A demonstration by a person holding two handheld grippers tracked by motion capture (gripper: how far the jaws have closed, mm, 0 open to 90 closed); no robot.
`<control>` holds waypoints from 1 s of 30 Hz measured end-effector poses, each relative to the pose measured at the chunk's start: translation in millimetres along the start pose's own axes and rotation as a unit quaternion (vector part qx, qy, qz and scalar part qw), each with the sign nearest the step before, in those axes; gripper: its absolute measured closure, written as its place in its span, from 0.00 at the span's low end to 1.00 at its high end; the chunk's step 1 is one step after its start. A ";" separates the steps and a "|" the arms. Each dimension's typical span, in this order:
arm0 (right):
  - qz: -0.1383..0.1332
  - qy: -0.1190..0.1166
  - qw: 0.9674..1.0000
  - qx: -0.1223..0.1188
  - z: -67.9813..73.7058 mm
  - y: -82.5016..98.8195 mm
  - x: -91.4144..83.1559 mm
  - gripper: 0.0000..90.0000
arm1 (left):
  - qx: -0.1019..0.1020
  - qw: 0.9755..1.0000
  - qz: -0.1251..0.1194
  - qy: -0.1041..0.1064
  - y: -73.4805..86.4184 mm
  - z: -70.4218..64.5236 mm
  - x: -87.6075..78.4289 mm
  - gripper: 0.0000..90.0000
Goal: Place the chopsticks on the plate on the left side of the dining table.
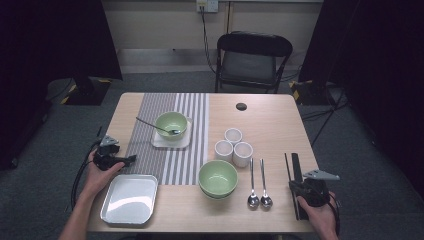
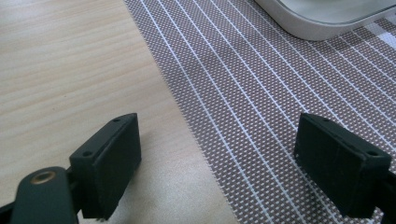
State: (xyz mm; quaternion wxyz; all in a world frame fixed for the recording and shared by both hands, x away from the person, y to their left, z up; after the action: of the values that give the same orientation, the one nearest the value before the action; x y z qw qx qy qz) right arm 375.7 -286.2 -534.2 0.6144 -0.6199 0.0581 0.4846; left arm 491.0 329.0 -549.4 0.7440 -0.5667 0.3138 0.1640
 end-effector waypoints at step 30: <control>-0.004 -0.037 0.999 0.005 19.8 -8.2 15.1 0.91 | 0.000 1.000 0.000 0.000 0.0 0.0 -0.1 0.16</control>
State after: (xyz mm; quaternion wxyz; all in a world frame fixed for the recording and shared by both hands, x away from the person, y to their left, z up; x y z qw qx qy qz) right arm 378.6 -260.2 -534.2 0.6214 -0.5982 0.0352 0.5047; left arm 491.0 329.1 -549.4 0.7439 -0.5668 0.3137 0.1641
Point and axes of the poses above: each handheld gripper's, and its own axes: x roughly forward along the jaws, y roughly out of its underside, z roughly to its left, the point moved 7 cm from there along x, roughly forward along the jaws, and after that the axes turned 15 degrees about -y, right-handed, at the moved point
